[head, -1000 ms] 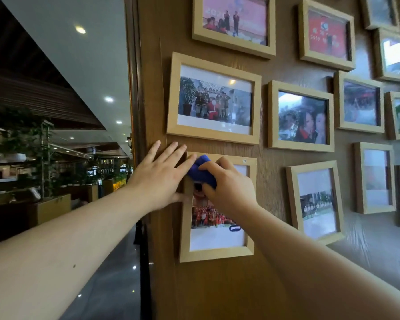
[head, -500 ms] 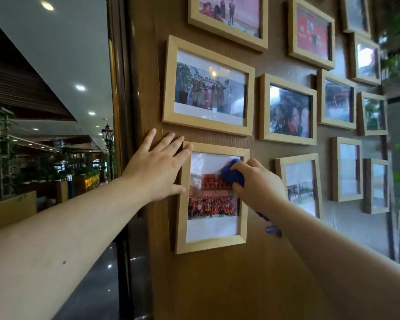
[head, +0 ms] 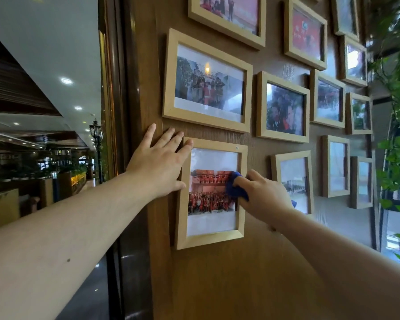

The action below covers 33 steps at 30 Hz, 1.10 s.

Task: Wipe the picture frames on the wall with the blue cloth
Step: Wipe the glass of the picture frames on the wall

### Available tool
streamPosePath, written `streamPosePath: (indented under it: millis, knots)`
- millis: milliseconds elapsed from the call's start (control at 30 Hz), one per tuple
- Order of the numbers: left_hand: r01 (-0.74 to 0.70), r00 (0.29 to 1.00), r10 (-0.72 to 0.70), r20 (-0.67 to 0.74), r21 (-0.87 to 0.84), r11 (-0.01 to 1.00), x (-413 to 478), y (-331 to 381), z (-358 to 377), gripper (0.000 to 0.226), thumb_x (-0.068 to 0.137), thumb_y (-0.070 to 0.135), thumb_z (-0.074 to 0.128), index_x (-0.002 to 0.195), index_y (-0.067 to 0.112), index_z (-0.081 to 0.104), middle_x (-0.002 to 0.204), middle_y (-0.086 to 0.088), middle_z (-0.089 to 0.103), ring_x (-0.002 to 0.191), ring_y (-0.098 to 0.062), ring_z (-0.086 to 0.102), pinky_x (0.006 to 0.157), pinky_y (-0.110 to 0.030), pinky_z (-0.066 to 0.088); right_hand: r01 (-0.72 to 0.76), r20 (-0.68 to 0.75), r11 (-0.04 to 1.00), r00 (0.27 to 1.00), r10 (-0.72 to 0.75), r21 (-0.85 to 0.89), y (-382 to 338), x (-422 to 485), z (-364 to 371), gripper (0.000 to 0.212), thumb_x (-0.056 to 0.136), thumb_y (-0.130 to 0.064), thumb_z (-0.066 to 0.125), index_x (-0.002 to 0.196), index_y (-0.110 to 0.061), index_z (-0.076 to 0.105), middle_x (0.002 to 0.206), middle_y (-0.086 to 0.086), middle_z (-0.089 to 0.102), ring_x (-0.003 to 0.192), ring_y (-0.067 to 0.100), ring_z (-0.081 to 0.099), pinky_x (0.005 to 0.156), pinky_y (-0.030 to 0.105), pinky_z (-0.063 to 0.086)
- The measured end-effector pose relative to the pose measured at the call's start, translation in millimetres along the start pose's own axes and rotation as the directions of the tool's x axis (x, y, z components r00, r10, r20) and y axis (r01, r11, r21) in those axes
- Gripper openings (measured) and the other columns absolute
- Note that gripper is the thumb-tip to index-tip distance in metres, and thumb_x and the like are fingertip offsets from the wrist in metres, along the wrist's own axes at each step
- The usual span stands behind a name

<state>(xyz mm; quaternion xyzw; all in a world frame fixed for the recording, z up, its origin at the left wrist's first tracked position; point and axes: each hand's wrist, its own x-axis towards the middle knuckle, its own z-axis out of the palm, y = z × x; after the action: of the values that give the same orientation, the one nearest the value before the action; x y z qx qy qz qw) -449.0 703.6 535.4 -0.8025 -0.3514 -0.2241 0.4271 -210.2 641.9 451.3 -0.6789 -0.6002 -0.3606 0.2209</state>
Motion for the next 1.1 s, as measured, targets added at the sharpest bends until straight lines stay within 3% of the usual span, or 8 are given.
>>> streamPosePath:
  millis: [300,367,567,667,800,933,1100]
  knots:
    - [0.019,1.000,-0.019,-0.011,0.022,1.000,-1.5,2.2,-0.6,0.096,0.082,0.062,0.055,0.150,0.025,-0.002,0.162,-0.007,0.004,0.147,-0.024,-0.004,0.117,-0.056,-0.004,0.186,-0.105,0.966,0.980,-0.170,0.180,-65.5,13.4,-14.1,0.036,0.087,-0.035,0.056,0.121,-0.026,0.047,0.111,0.001,0.054,0.076,0.023,0.058,0.058,0.039,0.054]
    - [0.012,1.000,-0.012,-0.011,0.026,1.000,-1.7,1.3,-0.9,0.097,0.081,0.064,0.054,0.150,0.024,-0.001,0.162,-0.007,0.003,0.147,-0.024,-0.004,0.117,-0.056,-0.004,0.197,-0.072,0.971,0.979,-0.189,0.133,-55.7,5.8,-7.0,0.036,0.087,-0.034,0.056,0.120,-0.026,0.049,0.111,0.003,0.053,0.074,0.025,0.058,0.054,0.036,0.052]
    - [0.012,1.000,-0.012,-0.015,0.022,1.000,-1.7,0.9,0.6,0.098,0.081,0.064,0.054,0.150,0.023,-0.002,0.162,-0.007,0.003,0.147,-0.024,-0.005,0.116,-0.056,-0.007,0.189,0.235,0.979,0.958,-0.166,-0.078,-21.9,-27.7,5.8,0.030,0.090,-0.033,0.048,0.120,-0.030,0.046,0.112,0.002,0.051,0.070,0.022,0.054,0.056,0.032,0.047]
    - [0.014,1.000,-0.014,-0.011,0.017,1.000,-1.7,0.9,0.8,0.099,0.080,0.065,0.055,0.150,0.023,-0.001,0.162,-0.008,0.004,0.147,-0.024,-0.004,0.116,-0.056,-0.006,0.264,0.235,0.964,0.939,-0.251,-0.025,-38.3,-26.8,-0.5,0.032,0.090,-0.034,0.049,0.121,-0.031,0.044,0.112,0.001,0.051,0.071,0.020,0.053,0.057,0.032,0.047]
    - [0.021,1.000,-0.021,0.001,0.018,1.000,-2.2,3.0,-1.0,0.097,0.081,0.064,0.054,0.150,0.024,-0.002,0.162,-0.007,0.003,0.147,-0.024,-0.005,0.117,-0.056,-0.006,0.410,0.220,0.904,0.877,-0.427,0.121,-73.5,-32.1,2.8,0.035,0.090,-0.032,0.056,0.122,-0.028,0.046,0.116,0.004,0.051,0.083,0.025,0.059,0.065,0.042,0.054]
    - [0.018,1.000,-0.018,0.003,0.011,1.000,-2.3,2.4,-1.8,0.098,0.081,0.063,0.054,0.150,0.023,-0.002,0.162,-0.007,0.002,0.147,-0.023,-0.005,0.116,-0.056,-0.007,0.333,0.228,0.936,0.908,-0.351,0.115,-55.9,-36.8,11.9,0.032,0.089,-0.035,0.053,0.121,-0.030,0.049,0.112,0.003,0.053,0.079,0.024,0.059,0.063,0.041,0.054]
    - [0.015,1.000,-0.015,-0.004,0.003,1.000,-1.9,1.8,-0.7,0.098,0.081,0.063,0.055,0.150,0.024,-0.002,0.162,-0.007,0.001,0.147,-0.023,-0.006,0.116,-0.056,-0.008,0.217,0.313,0.973,0.932,-0.181,-0.084,-23.0,-41.6,5.5,0.030,0.091,-0.033,0.048,0.120,-0.029,0.048,0.112,0.001,0.051,0.078,0.023,0.059,0.061,0.036,0.051]
